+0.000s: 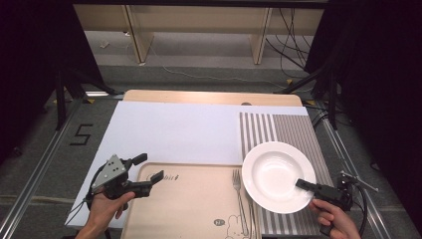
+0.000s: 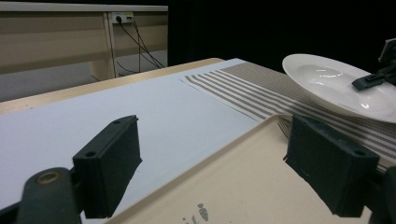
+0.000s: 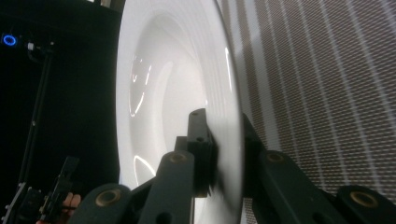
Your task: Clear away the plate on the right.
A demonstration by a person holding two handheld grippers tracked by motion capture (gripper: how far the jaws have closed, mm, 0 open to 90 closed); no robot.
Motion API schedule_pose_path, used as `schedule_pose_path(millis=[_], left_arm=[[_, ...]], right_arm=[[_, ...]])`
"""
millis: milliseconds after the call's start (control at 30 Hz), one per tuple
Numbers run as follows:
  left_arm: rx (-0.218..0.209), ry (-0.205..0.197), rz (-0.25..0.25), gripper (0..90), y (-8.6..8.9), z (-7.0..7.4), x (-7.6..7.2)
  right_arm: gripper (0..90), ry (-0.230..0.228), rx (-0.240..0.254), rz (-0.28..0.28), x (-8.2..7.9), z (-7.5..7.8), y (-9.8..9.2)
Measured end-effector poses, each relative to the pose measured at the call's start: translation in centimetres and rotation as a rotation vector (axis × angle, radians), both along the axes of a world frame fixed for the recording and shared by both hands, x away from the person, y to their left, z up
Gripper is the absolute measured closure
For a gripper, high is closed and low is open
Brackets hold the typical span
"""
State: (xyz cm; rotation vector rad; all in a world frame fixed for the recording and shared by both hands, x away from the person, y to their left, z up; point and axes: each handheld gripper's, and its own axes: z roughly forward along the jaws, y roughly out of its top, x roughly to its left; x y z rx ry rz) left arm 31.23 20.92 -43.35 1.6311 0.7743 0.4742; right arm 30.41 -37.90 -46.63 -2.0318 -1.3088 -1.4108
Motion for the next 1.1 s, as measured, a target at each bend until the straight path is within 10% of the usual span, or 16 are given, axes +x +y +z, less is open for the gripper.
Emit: schedule_pose_path(millis=[1100], left_arm=[[-0.009, -0.005, -0.007, 17.0, -0.1, 0.1, -0.1]], right_arm=[[81.8, 0.012, 0.04, 0.244, 1.2, 0.5, 10.8]])
